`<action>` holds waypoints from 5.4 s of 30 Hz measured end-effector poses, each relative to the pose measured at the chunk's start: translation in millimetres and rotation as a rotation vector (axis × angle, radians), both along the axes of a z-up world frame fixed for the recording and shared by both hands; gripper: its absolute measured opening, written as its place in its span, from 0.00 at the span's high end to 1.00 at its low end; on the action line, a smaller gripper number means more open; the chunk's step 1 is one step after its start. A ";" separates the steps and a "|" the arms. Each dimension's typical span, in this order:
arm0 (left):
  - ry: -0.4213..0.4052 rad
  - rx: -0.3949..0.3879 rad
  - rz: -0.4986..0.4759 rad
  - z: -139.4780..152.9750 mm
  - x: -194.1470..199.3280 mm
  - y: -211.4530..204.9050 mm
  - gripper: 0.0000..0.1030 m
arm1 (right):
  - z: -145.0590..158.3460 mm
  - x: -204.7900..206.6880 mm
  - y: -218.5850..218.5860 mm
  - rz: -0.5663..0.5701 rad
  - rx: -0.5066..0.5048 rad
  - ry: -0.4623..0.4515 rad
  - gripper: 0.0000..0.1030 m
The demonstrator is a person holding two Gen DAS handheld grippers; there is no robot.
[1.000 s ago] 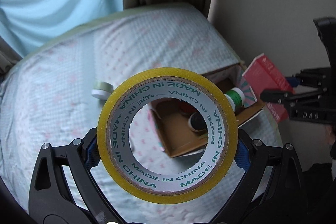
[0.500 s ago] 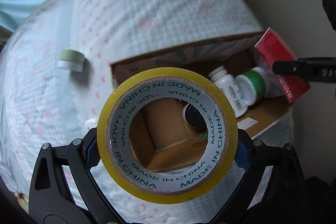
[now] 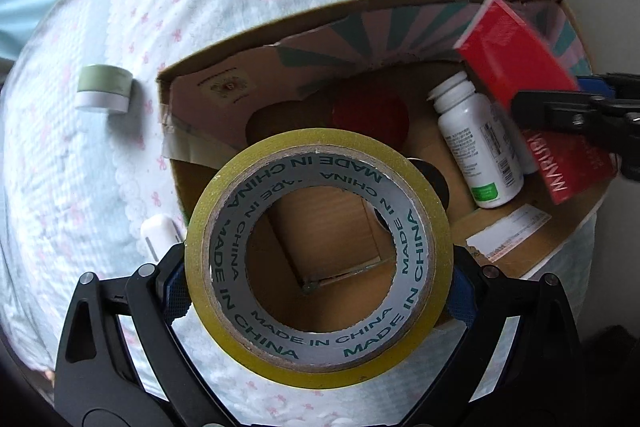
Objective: Organize rigid objects
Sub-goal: 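Lower both items into the box and open both tools, then withdraw both tools toward the pale green jar and earbud case, then grasp the pale green jar with the left tool while the right tool grasps the white earbud case, then carry the green jar and earbud case over the pink box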
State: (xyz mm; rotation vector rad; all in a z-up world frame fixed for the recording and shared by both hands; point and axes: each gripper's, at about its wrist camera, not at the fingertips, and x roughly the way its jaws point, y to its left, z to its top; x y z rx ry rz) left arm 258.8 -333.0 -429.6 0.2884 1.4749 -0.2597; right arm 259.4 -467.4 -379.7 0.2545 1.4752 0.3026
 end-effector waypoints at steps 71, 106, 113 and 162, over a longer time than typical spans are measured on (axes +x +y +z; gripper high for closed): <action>-0.443 -0.270 -0.089 259.6 -94.8 327.9 0.00 | 222.0 -176.4 285.6 -0.225 -0.361 -0.431 0.00; 0.092 -0.208 -0.072 -41.5 185.1 232.0 0.03 | -68.7 -29.0 339.5 -0.174 -0.373 -0.063 0.10; 0.141 -0.171 -0.098 -80.6 201.9 208.4 0.11 | -102.9 -14.5 332.3 -0.186 -0.342 0.014 0.23; -0.061 -0.329 -0.082 129.6 30.6 310.4 0.34 | 117.4 -104.5 308.9 -0.305 -0.147 -0.138 0.60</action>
